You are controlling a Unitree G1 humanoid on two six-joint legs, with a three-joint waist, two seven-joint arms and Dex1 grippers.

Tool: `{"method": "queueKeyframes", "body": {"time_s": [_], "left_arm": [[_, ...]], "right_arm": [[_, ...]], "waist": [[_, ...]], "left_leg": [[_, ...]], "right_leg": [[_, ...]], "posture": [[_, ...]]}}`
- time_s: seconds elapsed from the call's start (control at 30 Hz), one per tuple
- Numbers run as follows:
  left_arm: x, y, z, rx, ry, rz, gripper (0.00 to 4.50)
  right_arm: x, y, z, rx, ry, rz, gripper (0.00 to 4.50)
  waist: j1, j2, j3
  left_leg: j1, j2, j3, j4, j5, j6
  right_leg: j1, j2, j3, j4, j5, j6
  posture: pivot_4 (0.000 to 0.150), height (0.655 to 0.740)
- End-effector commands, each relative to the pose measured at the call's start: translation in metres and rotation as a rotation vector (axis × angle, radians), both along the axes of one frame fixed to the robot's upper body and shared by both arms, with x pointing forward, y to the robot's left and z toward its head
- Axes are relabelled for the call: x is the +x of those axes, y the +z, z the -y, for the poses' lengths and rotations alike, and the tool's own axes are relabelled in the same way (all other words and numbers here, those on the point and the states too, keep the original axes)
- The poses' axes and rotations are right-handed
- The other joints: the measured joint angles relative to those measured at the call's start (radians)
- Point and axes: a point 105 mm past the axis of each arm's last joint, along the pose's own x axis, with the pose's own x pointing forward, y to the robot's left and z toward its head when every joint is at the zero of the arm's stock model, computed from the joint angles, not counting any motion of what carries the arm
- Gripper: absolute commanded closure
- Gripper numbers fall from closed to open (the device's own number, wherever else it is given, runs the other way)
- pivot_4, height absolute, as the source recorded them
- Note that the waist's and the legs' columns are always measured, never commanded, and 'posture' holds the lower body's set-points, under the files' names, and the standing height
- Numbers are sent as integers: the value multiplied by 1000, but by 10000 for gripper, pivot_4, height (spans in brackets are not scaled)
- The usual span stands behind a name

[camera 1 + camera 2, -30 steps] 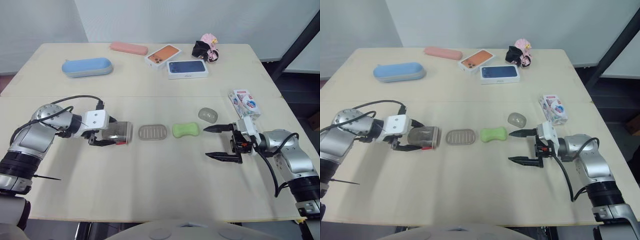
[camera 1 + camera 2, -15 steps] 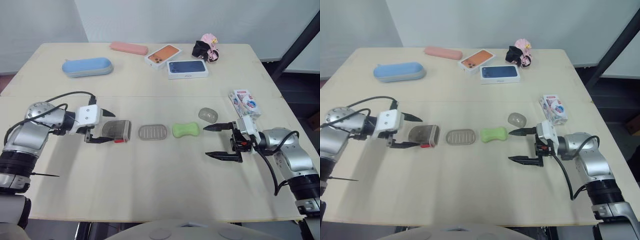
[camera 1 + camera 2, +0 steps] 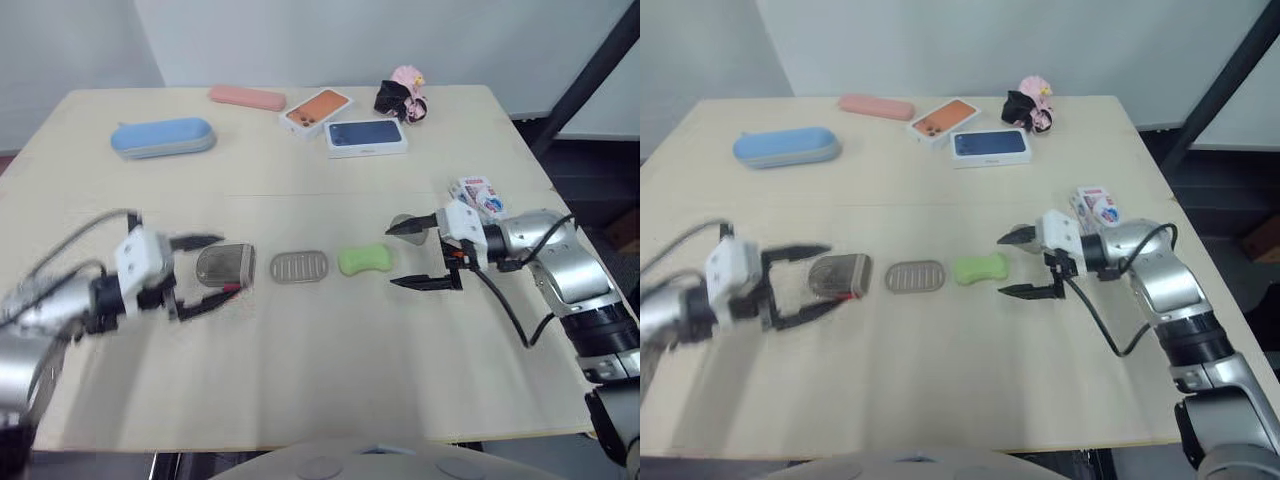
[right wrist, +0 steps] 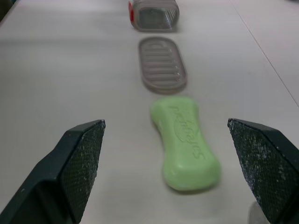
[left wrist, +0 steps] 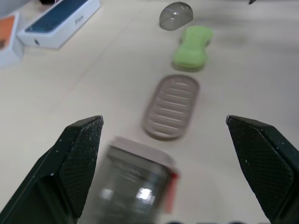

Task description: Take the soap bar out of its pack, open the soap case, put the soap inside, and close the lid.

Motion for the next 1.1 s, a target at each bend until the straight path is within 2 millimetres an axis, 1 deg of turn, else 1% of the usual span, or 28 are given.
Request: {"method": "queueKeyframes", "body": {"time_s": [0.03,0.13,0.23,0.37,0.5,0.6,0.73,0.9,1.0,1.1], "left_arm": [[-18,3,-5,31,61,65,34],[-32,-15,-14,10,128,25,34],[-37,-23,-17,-7,146,9,34],[-33,-19,-18,-42,144,23,34],[-32,-16,-17,-30,88,25,34],[-34,-13,-19,0,23,-1,34],[-37,-15,-19,53,-53,-29,34],[-27,-9,-18,54,-68,-16,34],[-22,-7,-16,54,-71,-4,0],[-19,-7,-15,54,-70,2,0]], "right_arm": [[5,4,-9,-88,26,59,0],[14,-1,-22,-166,53,69,0],[24,-4,-37,-213,60,65,0],[32,-10,-46,-272,68,65,0],[37,-15,-50,-309,50,46,0],[36,-19,-52,-330,43,14,0],[36,-18,-55,-328,27,-2,0],[33,-17,-57,-325,29,-11,0],[33,-19,-56,-337,27,-2,7700],[33,-19,-57,-327,20,-7,17688]], "waist": [[1,-1,0],[2,-1,0],[-1,-1,0],[-3,-1,0],[-2,-1,0],[-2,-1,0],[-2,-1,-1],[0,-1,-1],[0,-1,-1],[-1,-1,-1]], "left_leg": [[0,0,0,0,0,0],[4,0,0,-1,1,0],[7,-1,0,-1,2,0],[8,-1,0,-1,2,0],[7,-1,1,-1,2,0],[6,0,1,-1,2,0],[7,0,2,-1,2,0],[7,0,2,-1,3,0],[7,0,3,-1,3,0],[7,0,3,-1,3,0]], "right_leg": [[0,0,-1,0,0,0],[0,-2,-1,0,0,0],[0,-3,-1,0,0,0],[-1,-2,0,3,0,-1],[-2,-1,0,3,0,-1],[-2,-1,0,3,0,-1],[-3,-1,0,4,0,-1],[-4,-1,-1,5,0,-1],[-4,-1,0,5,0,-1],[-5,-1,0,6,0,-1]], "posture": [[1500,7400],[1500,7400],[1500,7400],[1500,7400],[1500,7400],[1500,7400],[1500,7400],[1500,7400],[1500,7400],[1500,7400]]}}
